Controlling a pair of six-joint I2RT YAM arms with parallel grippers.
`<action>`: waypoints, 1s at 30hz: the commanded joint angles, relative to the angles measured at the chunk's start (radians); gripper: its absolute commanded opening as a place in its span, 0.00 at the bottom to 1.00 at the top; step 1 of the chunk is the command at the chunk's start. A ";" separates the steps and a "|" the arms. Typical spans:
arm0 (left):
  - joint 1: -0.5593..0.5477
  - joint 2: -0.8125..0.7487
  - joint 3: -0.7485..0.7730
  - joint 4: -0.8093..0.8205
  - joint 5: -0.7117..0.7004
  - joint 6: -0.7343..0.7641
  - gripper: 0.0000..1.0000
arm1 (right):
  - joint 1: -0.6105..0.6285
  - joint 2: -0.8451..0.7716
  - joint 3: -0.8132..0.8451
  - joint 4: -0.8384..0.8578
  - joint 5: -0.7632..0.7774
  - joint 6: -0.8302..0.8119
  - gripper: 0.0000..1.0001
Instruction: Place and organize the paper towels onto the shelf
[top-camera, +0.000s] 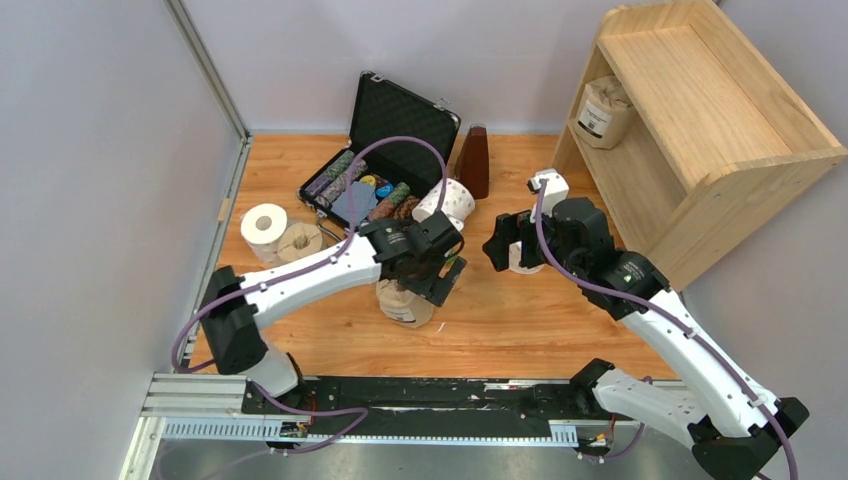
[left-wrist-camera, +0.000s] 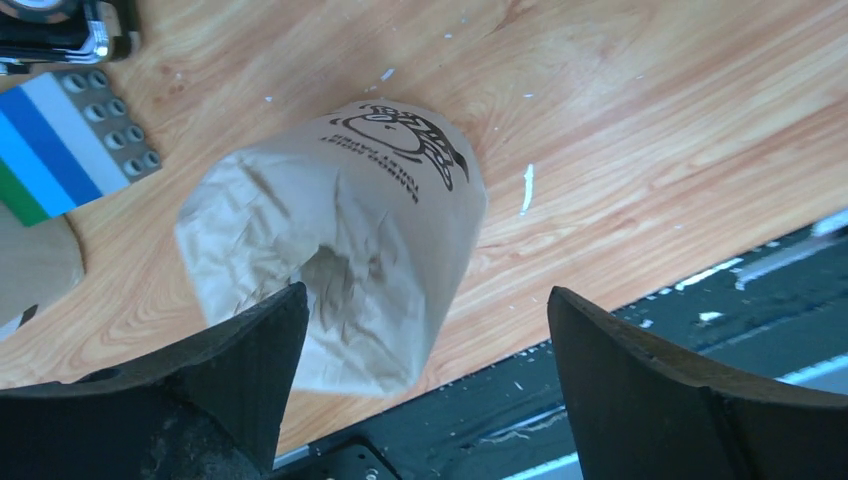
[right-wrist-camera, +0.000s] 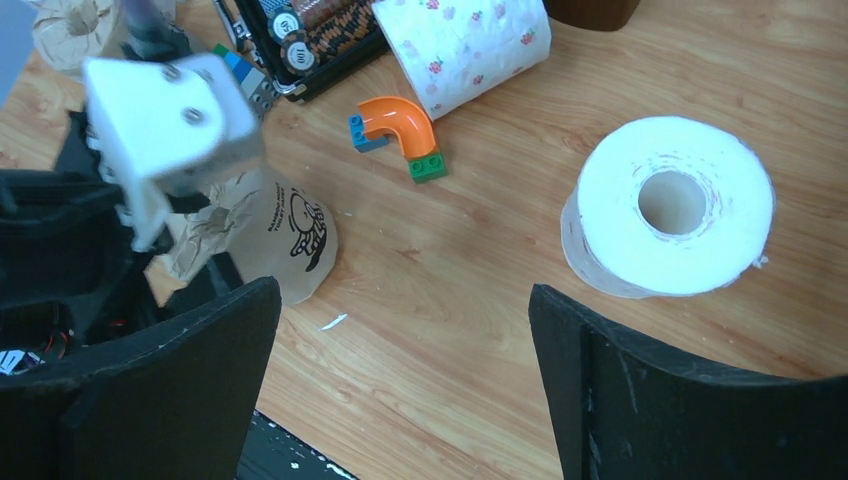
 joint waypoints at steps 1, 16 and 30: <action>-0.003 -0.142 0.086 -0.036 -0.018 0.013 0.99 | 0.003 0.009 0.078 0.017 -0.060 -0.077 0.98; 0.397 -0.596 -0.161 -0.011 -0.046 0.011 1.00 | 0.099 0.274 0.211 -0.049 -0.374 -0.245 0.87; 0.521 -1.061 -0.372 0.030 -0.314 -0.004 1.00 | 0.325 0.545 0.231 0.066 -0.281 -0.174 0.80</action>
